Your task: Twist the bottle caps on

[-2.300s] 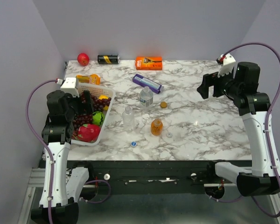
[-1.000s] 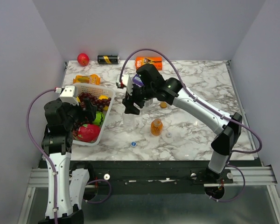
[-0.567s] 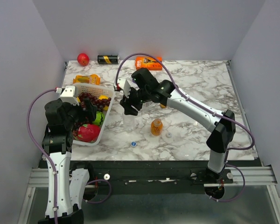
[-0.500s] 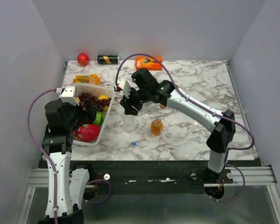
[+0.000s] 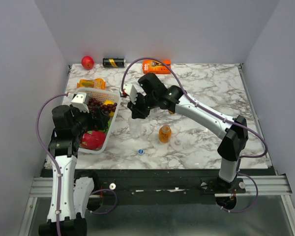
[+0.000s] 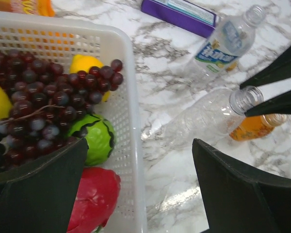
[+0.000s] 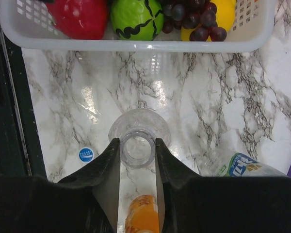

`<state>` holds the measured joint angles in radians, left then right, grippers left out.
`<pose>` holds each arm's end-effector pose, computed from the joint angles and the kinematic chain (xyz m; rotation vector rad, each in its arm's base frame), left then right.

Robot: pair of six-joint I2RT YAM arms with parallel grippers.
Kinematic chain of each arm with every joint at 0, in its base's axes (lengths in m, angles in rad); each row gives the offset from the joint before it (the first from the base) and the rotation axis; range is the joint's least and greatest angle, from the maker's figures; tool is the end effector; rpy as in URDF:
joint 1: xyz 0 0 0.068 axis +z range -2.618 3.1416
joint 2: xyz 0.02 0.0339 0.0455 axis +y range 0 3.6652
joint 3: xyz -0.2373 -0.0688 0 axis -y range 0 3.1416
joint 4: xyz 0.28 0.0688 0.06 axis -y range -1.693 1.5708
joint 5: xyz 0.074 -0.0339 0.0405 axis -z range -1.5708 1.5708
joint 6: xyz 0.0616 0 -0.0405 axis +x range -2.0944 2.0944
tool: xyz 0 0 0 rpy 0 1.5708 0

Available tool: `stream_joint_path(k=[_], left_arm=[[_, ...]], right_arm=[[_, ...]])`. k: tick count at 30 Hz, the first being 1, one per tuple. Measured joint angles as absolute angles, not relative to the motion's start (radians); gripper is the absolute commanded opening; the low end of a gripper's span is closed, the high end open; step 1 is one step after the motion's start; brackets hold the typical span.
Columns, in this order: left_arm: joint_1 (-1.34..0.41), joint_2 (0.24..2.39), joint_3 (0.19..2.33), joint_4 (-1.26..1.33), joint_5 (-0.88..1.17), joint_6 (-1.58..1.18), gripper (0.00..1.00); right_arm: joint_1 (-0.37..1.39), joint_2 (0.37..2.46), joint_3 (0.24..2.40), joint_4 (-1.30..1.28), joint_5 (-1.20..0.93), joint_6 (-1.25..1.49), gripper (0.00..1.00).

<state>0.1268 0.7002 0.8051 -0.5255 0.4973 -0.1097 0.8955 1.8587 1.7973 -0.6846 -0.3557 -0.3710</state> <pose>0.2296 -0.0004 0.3031 0.0883 1.9667 -0.4824 0.2754 0.3781 0.2943 -1.5384 1.7836 0.6740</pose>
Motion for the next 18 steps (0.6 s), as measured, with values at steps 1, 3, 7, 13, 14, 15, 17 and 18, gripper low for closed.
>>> stream_joint_path(k=[1,3,7,13,14,15,17,18], left_arm=[[0.119,0.710,0.795,-0.515,0.540,-0.102,0.99],[0.096,0.731,0.775,-0.496,0.606,-0.079,0.99],[0.011,0.743,0.745,-0.488,0.712,-0.012,0.99],[-0.150,0.715,0.688,-0.395,0.755,0.060,0.99],[-0.165,0.704,0.665,-0.371,0.755,0.060,0.99],[-0.175,0.699,0.649,-0.353,0.755,0.060,0.99],[-0.196,0.709,0.632,-0.323,0.754,0.062,0.99],[-0.204,0.720,0.632,-0.310,0.753,0.063,0.99]], right_arm=[[0.896,1.858,1.803,-0.694,-0.352,-0.376,0.01],[0.895,1.858,1.829,-0.727,-0.349,-0.391,0.01],[0.896,1.855,1.946,-0.817,-0.352,-0.419,0.01],[0.894,1.840,2.142,-0.908,-0.390,-0.391,0.01],[0.894,1.840,2.169,-0.920,-0.402,-0.377,0.01],[0.894,1.840,2.194,-0.930,-0.414,-0.364,0.01],[0.894,1.840,2.222,-0.938,-0.437,-0.339,0.01],[0.894,1.840,2.229,-0.942,-0.445,-0.330,0.00]])
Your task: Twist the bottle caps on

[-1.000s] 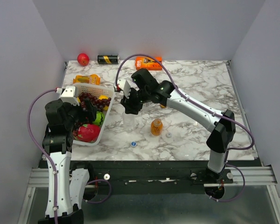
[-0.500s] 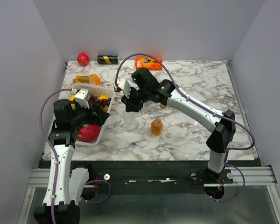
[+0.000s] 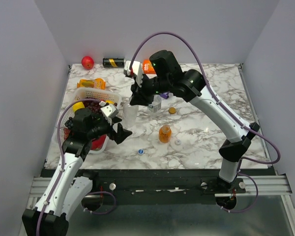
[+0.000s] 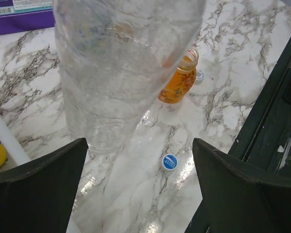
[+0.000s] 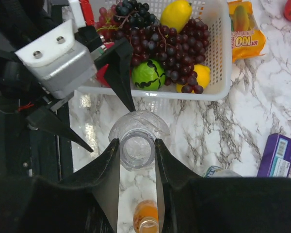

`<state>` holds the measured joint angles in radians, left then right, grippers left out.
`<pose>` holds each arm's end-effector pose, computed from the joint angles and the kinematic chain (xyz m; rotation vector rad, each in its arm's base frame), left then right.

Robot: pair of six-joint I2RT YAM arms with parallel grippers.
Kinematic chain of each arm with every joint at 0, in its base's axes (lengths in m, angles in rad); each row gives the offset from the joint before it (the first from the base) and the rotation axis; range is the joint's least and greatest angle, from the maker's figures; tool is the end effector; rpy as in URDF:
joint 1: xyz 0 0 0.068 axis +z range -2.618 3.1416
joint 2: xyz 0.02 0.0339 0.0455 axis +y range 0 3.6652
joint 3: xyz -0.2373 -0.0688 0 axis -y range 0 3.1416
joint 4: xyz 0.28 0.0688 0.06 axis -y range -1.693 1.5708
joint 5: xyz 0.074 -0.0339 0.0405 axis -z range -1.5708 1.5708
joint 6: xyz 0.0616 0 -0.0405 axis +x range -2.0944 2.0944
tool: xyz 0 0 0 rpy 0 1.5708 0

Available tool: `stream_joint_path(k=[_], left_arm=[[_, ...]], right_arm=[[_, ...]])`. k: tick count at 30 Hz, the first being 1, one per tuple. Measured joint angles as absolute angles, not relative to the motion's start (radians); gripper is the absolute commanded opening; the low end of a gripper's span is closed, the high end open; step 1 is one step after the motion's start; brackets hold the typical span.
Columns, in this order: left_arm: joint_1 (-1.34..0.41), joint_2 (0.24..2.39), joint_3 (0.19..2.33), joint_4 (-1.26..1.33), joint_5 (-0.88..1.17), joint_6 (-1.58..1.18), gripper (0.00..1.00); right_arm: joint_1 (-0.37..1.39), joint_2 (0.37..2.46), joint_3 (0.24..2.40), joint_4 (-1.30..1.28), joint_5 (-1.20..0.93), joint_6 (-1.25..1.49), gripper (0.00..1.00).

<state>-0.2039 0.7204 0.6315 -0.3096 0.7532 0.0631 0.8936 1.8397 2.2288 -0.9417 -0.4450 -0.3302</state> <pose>0.2221 -0.0889 0.2588 0.7397 1.7980 -0.8297 0.2486 0.3515 0.4360 -1.4582 1.6050 0.8014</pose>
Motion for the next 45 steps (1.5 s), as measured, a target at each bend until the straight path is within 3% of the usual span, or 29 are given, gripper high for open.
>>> stream_joint_path(k=[11,15,26,28,30,32,35,36,38,41,43,45], left_arm=[[-0.241,0.811,0.594,-0.125,0.740,0.064,0.98],[-0.265,0.827,0.592,-0.102,0.778,0.064,0.92],[-0.284,0.817,0.593,-0.116,0.827,0.101,0.67],[-0.284,0.815,0.592,-0.118,0.827,0.102,0.57],[-0.284,0.810,0.593,-0.120,0.827,0.100,0.50],[-0.284,0.805,0.593,-0.125,0.824,0.097,0.47],[-0.284,0.792,0.594,-0.149,0.794,0.097,0.24],[-0.284,0.781,0.596,-0.164,0.771,0.093,0.11],[-0.277,0.748,0.601,-0.199,0.698,0.073,0.03],[-0.241,0.678,0.616,-0.261,0.567,0.031,0.00],[-0.199,0.632,0.629,-0.293,0.497,-0.007,0.00],[-0.155,0.605,0.647,-0.307,0.450,-0.044,0.00]], right_arm=[[0.885,1.840,2.241,-0.997,-0.543,-0.299,0.01],[0.884,1.842,2.248,-0.997,-0.567,-0.288,0.01],[0.884,1.854,2.273,-0.988,-0.625,-0.267,0.01],[0.883,1.855,2.273,-0.986,-0.626,-0.264,0.01],[0.884,1.855,2.273,-0.983,-0.626,-0.263,0.14],[0.884,1.855,2.273,-0.982,-0.626,-0.262,0.41],[0.880,1.855,2.273,-0.989,-0.625,-0.276,0.56],[0.873,1.851,2.268,-0.989,-0.621,-0.288,0.61],[0.861,1.820,2.223,-0.986,-0.611,-0.311,0.70],[0.829,1.687,2.032,-0.967,-0.566,-0.385,0.74],[0.810,1.600,1.908,-0.942,-0.543,-0.445,0.91],[0.805,1.541,1.811,-0.937,-0.533,-0.502,0.89]])
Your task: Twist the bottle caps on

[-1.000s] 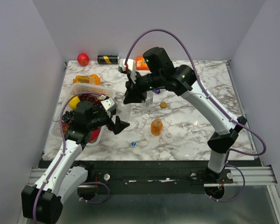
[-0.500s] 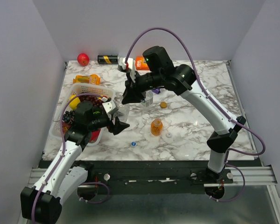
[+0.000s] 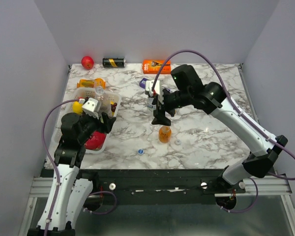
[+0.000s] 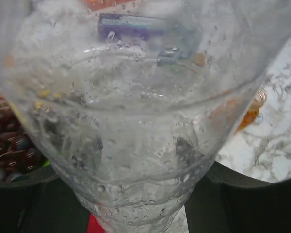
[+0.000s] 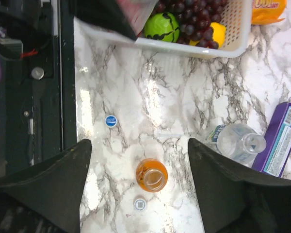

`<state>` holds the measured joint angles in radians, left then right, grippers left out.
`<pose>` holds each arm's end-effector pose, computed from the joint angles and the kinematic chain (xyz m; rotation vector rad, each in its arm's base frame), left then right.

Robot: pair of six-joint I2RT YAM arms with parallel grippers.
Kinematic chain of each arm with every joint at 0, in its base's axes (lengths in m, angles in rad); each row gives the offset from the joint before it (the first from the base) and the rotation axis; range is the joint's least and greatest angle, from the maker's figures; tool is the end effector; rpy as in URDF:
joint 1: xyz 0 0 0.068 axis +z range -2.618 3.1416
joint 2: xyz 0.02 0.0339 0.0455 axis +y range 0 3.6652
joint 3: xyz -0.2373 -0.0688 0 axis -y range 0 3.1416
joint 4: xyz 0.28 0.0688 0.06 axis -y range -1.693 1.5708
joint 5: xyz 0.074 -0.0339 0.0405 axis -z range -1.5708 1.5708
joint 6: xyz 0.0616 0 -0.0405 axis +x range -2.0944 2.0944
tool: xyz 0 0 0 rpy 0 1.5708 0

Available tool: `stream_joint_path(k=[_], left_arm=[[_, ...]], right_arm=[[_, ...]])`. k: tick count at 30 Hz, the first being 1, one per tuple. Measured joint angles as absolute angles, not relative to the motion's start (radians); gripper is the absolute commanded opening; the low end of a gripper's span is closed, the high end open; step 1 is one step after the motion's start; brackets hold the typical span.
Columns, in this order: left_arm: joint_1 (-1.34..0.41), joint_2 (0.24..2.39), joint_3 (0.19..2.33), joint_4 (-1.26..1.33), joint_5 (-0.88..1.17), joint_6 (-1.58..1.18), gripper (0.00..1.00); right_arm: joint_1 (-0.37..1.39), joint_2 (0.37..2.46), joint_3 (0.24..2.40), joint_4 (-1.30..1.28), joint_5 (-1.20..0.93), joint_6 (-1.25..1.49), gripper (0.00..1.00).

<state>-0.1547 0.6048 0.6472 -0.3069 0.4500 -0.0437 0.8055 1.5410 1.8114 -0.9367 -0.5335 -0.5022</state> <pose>0.2201 -0.0614 0.2864 0.4182 1.7952 -0.5511 0.2314 0.2861 0.4048 -1.5805 1.5791 0.7608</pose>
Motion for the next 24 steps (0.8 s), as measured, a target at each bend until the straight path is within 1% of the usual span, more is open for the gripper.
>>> stream_joint_path(k=[2,3,9,11,15,21,24], left_arm=[[-0.097,0.590,0.673,-0.316,0.420,-0.087,0.00],[-0.063,0.585,0.691,-0.319,0.400,-0.118,0.00],[0.088,0.582,0.815,-0.343,0.315,-0.244,0.00],[0.107,0.580,0.847,-0.344,0.292,-0.268,0.00],[0.118,0.561,0.887,-0.362,0.264,-0.276,0.00],[0.118,0.556,0.907,-0.414,0.263,-0.244,0.00],[0.118,0.556,0.907,-0.426,0.263,-0.239,0.00]], right_arm=[[0.813,1.528,1.754,-0.934,-0.537,-0.566,0.83],[0.820,1.536,1.736,-0.935,-0.544,-0.600,0.79],[0.897,1.681,1.591,-0.897,-0.554,-0.802,0.72],[0.926,1.725,1.532,-0.868,-0.535,-0.861,0.72],[1.000,1.777,1.452,-0.793,-0.502,-0.958,0.66],[1.060,1.862,1.441,-0.683,-0.448,-1.039,0.60],[1.076,1.907,1.441,-0.670,-0.432,-1.072,0.58]])
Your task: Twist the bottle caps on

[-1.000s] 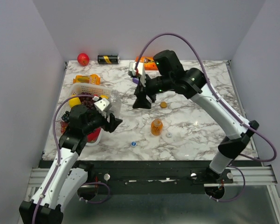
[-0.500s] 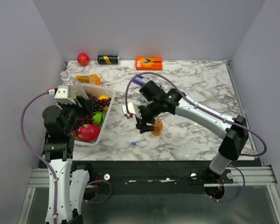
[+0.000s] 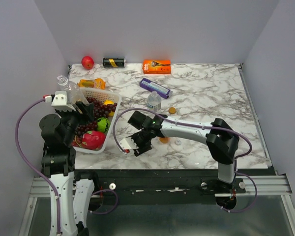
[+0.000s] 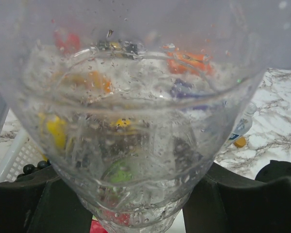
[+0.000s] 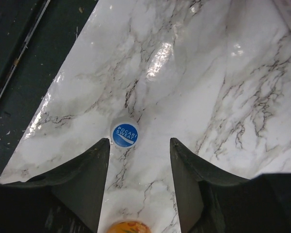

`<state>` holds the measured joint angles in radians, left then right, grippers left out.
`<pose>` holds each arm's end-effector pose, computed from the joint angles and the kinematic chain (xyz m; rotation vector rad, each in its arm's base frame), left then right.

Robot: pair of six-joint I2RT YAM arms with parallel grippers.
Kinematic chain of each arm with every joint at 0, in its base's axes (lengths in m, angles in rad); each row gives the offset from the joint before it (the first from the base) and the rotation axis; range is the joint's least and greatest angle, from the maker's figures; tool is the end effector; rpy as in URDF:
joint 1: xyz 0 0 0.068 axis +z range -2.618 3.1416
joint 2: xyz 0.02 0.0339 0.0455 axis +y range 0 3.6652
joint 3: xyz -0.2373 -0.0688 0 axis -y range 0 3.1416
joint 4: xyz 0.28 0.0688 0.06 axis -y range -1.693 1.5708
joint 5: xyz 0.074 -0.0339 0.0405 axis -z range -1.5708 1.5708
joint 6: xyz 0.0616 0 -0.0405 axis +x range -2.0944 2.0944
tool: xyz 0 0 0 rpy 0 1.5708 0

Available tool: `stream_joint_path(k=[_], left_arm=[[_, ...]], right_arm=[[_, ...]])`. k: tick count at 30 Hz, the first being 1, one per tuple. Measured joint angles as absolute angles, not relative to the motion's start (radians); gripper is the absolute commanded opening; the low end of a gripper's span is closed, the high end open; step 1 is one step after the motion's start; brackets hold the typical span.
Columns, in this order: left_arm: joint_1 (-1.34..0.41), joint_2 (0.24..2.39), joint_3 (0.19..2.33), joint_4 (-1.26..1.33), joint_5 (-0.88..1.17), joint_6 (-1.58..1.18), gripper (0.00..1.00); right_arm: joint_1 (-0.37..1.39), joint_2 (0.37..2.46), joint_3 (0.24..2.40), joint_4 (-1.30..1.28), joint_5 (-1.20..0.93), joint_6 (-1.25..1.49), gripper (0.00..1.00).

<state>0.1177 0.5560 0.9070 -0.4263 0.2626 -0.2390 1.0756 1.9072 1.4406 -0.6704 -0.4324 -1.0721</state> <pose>0.1944 0.0069 0.3813 -0.0933 1.6499 -0.3084 0.1816 0.3906 0.1472 -2.3927 1.1516 0.5836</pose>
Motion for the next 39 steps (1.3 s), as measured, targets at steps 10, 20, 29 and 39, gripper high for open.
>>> stream_joint_path(k=[10,20,29,39], left_arm=[[0.117,0.556,0.879,-0.429,0.264,-0.241,0.00],[0.115,0.551,0.855,-0.428,0.265,-0.241,0.00],[0.109,0.550,0.836,-0.428,0.266,-0.241,0.00],[0.109,0.549,0.823,-0.428,0.271,-0.241,0.01]], right_arm=[[1.083,1.940,1.401,-0.675,-0.401,-1.161,0.59],[1.089,1.989,1.401,-0.674,-0.389,-1.163,0.59],[1.106,1.995,1.401,-0.672,-0.385,-1.154,0.54],[1.112,1.996,1.401,-0.671,-0.376,-1.148,0.47]])
